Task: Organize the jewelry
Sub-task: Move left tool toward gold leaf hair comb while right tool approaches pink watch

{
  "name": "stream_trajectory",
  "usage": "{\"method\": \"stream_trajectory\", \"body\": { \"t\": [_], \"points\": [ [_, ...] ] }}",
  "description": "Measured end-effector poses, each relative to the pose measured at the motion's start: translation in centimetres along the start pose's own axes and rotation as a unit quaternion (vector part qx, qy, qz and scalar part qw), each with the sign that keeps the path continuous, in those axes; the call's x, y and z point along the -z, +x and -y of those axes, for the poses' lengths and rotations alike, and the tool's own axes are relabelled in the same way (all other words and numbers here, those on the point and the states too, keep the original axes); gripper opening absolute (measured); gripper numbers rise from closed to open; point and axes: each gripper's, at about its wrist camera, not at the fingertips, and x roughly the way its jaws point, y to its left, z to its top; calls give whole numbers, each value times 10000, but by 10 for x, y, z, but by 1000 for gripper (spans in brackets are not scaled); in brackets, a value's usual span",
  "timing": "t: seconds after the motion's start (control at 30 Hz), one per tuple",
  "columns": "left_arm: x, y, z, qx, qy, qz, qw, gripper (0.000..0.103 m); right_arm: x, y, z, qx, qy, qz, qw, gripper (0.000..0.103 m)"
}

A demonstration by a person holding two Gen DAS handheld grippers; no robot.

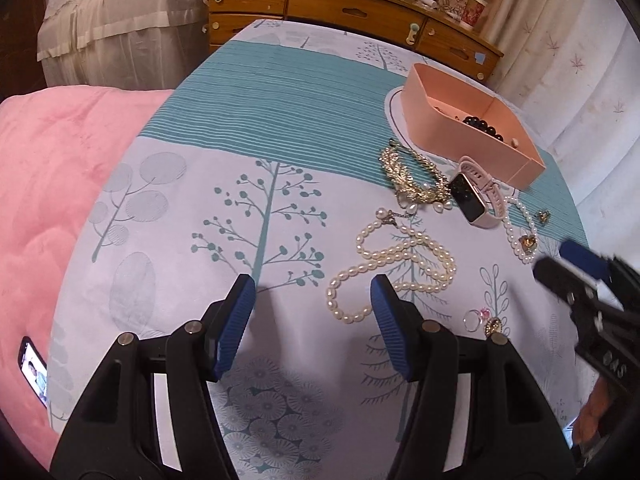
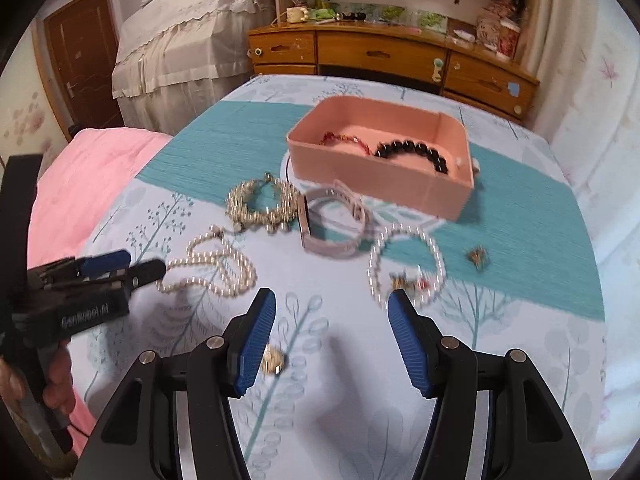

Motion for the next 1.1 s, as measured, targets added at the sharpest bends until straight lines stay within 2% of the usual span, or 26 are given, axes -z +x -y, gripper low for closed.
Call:
{"method": "stream_trajectory", "body": {
  "t": [0.07, 0.13, 0.27, 0.43, 0.53, 0.6, 0.7, 1.0, 1.1],
  "points": [
    [0, 1, 2, 8, 38, 16, 10000, 57, -11, 6, -3, -5, -109, 63, 9999, 56],
    [0, 2, 5, 7, 75, 33, 10000, 57, -23, 16, -7, -36, -184, 60, 9998, 48],
    [-1, 2, 7, 10, 75, 47, 10000, 57, -45, 39, -12, -187, -232, -76, 9995, 43],
    [-2, 3, 5, -3, 38, 52, 10000, 57, -63, 59, -13, -257, -282, -235, 9990, 42],
    [-1, 5, 4, 1, 15, 23, 10000, 57, -73, 65, 3, -243, 64, -256, 9994, 42],
    [-2, 7, 5, 7, 12, 0, 10000, 57, -76, 68, 14, -220, 271, -264, 9990, 40],
    [-3, 9, 7, 20, 38, -14, 10000, 57, -82, 76, 27, -239, 443, -367, 9981, 30],
    [-11, 12, 5, 28, -80, -47, 10000, 57, -91, 115, 32, -153, 275, -850, 9959, 26],
    [-24, 17, 4, 77, -166, -92, 9998, 57, -89, 122, 30, -115, 179, -915, 9956, 15]
  ]
}}
